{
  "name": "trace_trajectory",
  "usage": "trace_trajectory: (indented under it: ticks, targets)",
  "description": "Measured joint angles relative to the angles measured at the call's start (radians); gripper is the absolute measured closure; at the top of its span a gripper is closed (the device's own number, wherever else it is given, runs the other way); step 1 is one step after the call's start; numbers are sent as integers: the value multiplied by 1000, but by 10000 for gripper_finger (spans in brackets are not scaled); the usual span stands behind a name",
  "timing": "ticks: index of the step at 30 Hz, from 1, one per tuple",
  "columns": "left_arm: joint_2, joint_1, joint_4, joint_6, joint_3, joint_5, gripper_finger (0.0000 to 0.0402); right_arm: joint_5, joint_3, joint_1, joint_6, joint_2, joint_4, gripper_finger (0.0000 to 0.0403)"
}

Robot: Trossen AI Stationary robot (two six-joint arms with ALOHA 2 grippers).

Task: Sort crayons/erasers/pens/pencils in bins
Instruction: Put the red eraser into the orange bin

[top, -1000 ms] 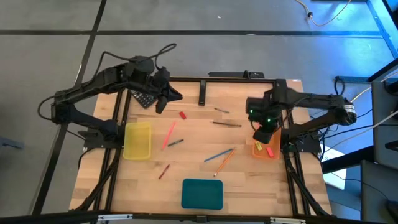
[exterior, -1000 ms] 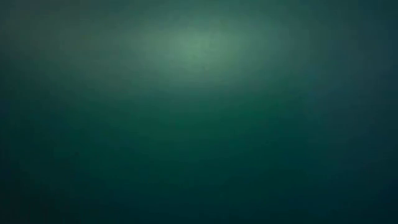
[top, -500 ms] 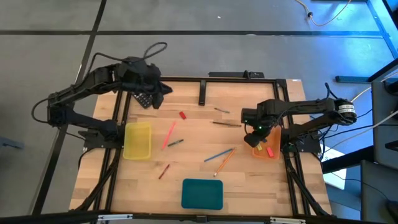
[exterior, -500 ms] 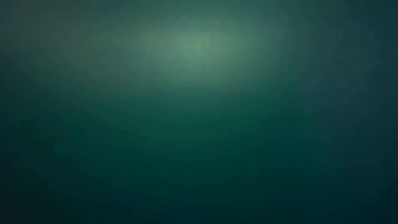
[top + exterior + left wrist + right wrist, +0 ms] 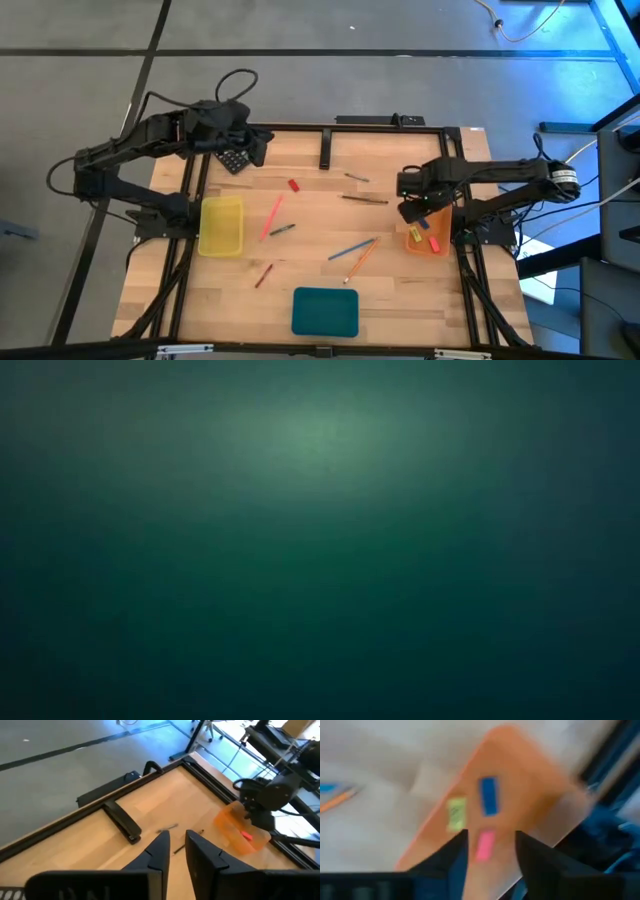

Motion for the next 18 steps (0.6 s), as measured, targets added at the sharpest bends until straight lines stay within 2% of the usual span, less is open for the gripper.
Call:
trace_trajectory:
  ticks: [3, 8, 10, 14, 18]
  targets:
    - [9, 52, -12, -2, 0, 31, 316, -84, 54, 21, -16, -16, 3, 191]
    - [23, 220, -70, 47, -1, 288, 275, -84, 150, 54, 30, -47, 14, 149]
    - [30, 260, -97, 82, -1, 358, 269, -60, 181, 54, 57, -49, 17, 141]
    - [28, 276, -138, 145, -1, 374, 267, -35, 210, 50, 81, -51, 48, 139]
    - [17, 255, -161, 156, -1, 336, 266, -110, 211, 49, 57, -51, 58, 138]
